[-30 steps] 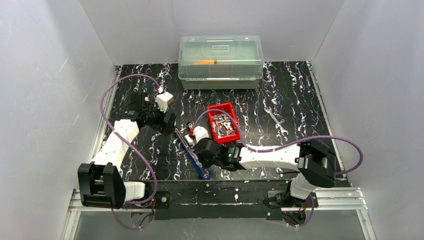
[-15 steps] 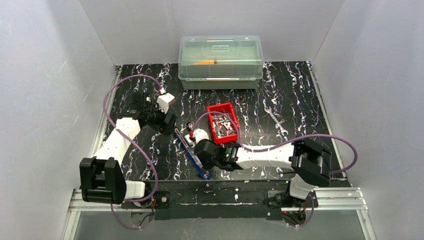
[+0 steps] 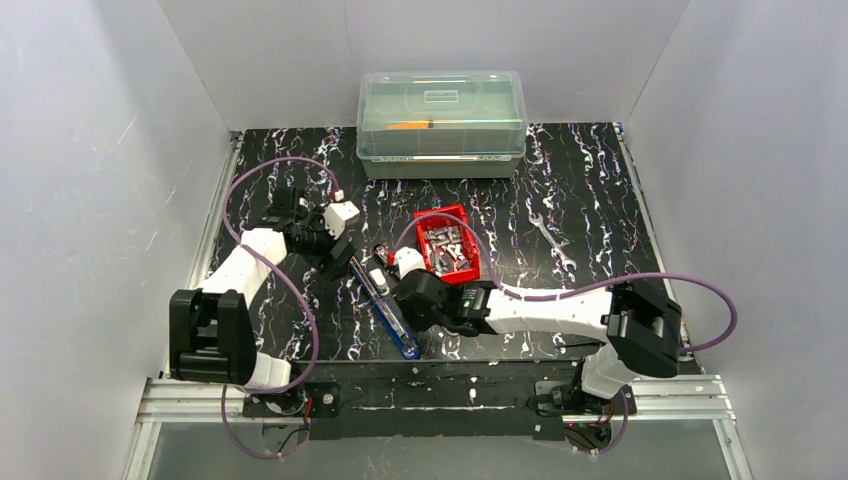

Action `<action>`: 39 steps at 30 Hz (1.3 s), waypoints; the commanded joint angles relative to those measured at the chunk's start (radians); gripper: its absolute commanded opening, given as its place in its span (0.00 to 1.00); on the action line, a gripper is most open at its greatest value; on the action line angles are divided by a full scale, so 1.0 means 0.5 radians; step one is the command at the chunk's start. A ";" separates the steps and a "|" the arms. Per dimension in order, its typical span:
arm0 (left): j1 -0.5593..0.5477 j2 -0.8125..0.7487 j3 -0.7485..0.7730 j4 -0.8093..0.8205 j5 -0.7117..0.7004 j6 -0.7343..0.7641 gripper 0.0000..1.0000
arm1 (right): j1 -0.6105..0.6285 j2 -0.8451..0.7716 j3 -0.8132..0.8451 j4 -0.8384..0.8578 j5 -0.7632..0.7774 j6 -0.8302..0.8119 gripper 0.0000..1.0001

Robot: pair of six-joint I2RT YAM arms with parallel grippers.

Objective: Load the staples into the stapler
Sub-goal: Adjust the stapler at the center of the board.

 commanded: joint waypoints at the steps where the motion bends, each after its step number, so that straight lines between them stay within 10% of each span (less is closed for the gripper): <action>1: 0.044 0.159 0.112 -0.232 0.203 0.355 0.99 | -0.021 -0.369 -0.212 0.222 -0.318 -0.081 0.65; 13: 0.086 0.232 0.158 -0.266 0.453 0.482 0.99 | 0.016 -0.135 -0.217 0.233 -0.626 -0.191 0.83; 28: 0.111 0.465 0.352 -0.628 0.751 2.033 0.99 | 0.015 0.012 -0.236 0.267 -0.480 -0.278 0.52; 39: 0.094 0.698 0.495 -0.847 0.766 2.571 0.92 | 0.012 0.071 -0.208 0.269 -0.388 -0.388 0.41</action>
